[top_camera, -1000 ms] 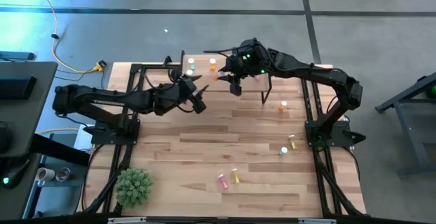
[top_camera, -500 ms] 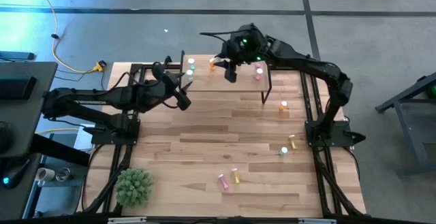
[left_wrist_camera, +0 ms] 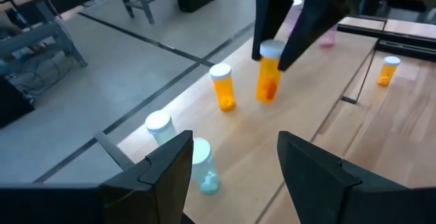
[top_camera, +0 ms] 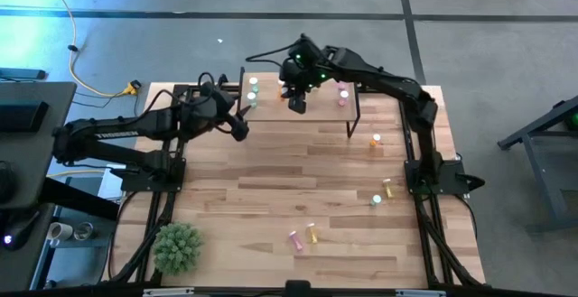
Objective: Pick and place medicine bottles onto shelf by color
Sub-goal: Put the bottom orange pill bottle on the shelf aligned with the other orange pill bottle
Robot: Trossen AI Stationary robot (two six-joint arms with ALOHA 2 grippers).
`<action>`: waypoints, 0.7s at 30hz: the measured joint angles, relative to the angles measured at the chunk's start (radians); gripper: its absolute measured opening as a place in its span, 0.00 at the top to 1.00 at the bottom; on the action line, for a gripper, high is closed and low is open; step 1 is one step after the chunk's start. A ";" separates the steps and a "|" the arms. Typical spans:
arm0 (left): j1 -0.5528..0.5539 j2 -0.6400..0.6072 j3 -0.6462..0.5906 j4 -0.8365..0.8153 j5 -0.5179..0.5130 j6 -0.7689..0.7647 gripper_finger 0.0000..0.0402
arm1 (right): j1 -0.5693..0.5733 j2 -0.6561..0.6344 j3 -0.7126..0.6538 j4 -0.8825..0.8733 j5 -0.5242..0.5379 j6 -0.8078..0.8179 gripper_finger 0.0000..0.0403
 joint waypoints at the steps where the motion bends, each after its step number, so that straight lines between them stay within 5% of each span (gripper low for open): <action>1: 0.004 0.000 0.000 0.000 0.007 0.000 0.50 | 0.000 0.005 0.000 0.000 -0.002 0.000 0.73; 21: 0.014 0.000 0.000 0.000 0.041 0.000 0.50 | 0.001 0.056 0.000 0.005 -0.022 0.000 0.73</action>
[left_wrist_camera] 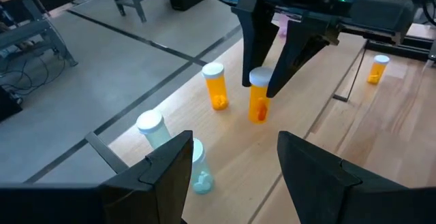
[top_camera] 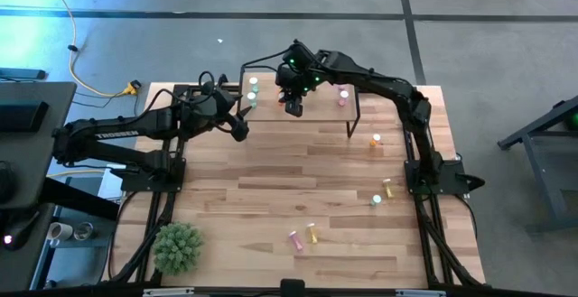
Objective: Pick and place medicine bottles onto shelf by color
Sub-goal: Put the bottom orange pill bottle on the shelf aligned with the other orange pill bottle
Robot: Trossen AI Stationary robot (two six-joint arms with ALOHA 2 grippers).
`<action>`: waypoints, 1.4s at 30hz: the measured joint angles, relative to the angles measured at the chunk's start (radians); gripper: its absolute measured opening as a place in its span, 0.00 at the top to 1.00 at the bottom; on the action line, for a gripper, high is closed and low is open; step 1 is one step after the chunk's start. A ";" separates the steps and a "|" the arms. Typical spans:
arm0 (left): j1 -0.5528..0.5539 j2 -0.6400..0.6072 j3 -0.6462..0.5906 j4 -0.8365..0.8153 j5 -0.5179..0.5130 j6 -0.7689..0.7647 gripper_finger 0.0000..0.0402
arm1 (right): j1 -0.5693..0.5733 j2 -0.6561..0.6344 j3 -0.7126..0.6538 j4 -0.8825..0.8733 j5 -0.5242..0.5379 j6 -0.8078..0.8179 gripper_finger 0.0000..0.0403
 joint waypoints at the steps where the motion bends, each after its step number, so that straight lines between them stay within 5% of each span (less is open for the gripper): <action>1: 0.000 0.000 0.000 0.000 0.001 0.000 0.50 | 0.002 0.000 -0.003 0.001 0.001 0.000 0.73; 42: -0.003 0.001 -0.001 -0.030 0.051 -0.026 0.50 | 0.017 0.011 -0.012 0.000 0.036 0.000 0.73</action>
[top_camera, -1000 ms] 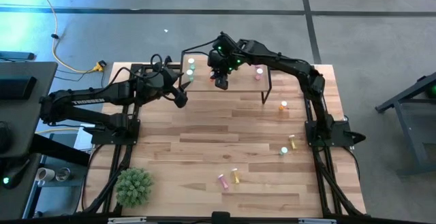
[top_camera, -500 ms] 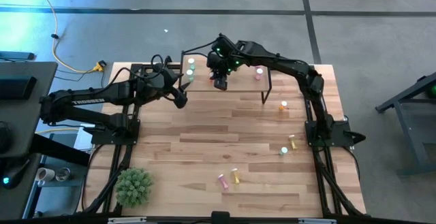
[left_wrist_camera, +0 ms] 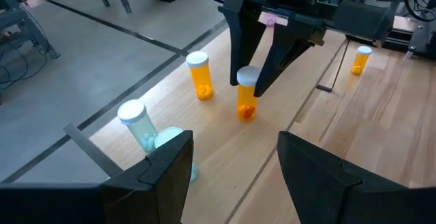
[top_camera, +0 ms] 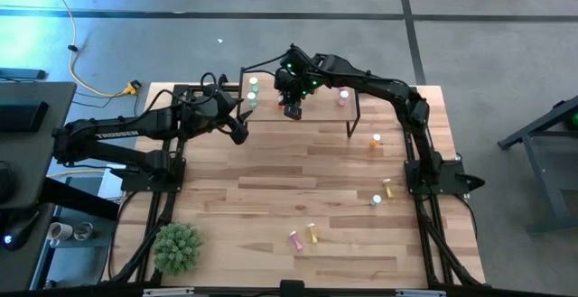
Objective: Pick and place medicine bottles onto shelf by color
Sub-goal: Put the bottom orange pill bottle on the shelf aligned with the other orange pill bottle
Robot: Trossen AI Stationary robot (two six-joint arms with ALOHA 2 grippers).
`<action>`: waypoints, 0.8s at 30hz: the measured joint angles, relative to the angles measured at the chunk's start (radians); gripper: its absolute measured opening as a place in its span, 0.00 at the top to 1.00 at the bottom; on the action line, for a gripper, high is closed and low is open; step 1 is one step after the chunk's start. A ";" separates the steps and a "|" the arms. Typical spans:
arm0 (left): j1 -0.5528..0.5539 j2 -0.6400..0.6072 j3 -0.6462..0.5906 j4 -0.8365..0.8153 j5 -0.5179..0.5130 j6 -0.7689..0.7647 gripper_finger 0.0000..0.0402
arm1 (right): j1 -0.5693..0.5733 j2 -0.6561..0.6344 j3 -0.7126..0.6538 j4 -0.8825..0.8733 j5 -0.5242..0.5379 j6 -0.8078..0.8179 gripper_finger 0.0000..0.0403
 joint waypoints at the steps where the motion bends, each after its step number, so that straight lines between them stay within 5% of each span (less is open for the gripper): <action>1: 0.000 0.000 0.000 0.000 0.000 0.000 0.50 | 0.000 0.000 0.000 0.001 0.000 0.000 0.73; 24: 0.000 0.000 0.000 0.001 0.002 0.000 0.50 | 0.000 0.000 0.000 0.000 0.035 0.000 0.73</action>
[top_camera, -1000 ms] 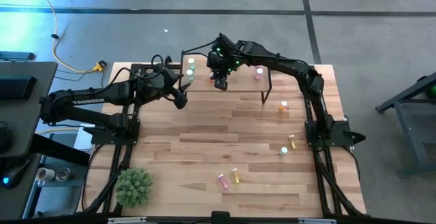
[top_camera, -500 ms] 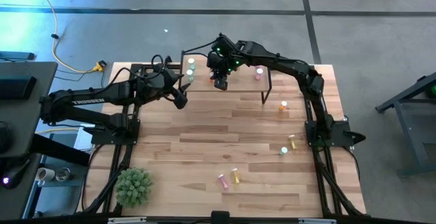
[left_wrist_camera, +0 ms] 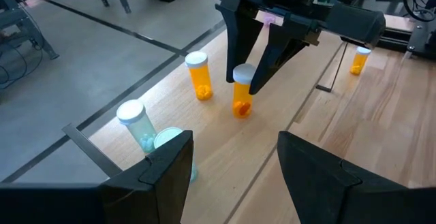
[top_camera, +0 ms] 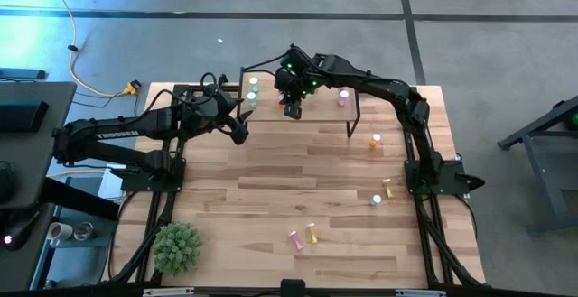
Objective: Pick and place medicine bottles onto shelf by color
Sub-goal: Put the bottom orange pill bottle on the shelf aligned with the other orange pill bottle, then put the top yellow pill bottle on the shelf aligned with the other yellow pill bottle
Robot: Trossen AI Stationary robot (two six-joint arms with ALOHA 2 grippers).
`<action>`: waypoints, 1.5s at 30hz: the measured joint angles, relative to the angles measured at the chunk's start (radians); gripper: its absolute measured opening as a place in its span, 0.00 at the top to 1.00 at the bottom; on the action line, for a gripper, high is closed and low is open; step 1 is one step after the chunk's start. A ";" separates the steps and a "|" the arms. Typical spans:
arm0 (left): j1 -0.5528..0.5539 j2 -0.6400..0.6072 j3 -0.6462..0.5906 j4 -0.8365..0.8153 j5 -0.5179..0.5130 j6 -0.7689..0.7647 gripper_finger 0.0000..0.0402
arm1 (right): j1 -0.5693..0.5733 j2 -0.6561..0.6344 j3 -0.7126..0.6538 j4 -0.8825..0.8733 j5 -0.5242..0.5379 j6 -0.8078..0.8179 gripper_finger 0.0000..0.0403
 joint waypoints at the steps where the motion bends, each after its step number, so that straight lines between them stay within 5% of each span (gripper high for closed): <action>1: 0.000 0.000 0.000 0.000 0.000 0.000 0.50 | 0.000 0.000 0.000 0.000 0.000 0.001 0.73; 9: 0.000 0.000 0.000 0.000 0.000 0.000 0.50 | 0.000 0.000 0.000 0.001 0.000 0.008 0.63; 30: 0.000 0.000 0.000 0.000 -0.001 0.000 0.50 | 0.000 0.000 0.004 0.065 -0.001 0.008 0.63; 45: 0.000 0.000 0.000 -0.006 0.001 0.000 0.50 | 0.002 -0.002 0.260 -0.236 -0.042 0.012 0.63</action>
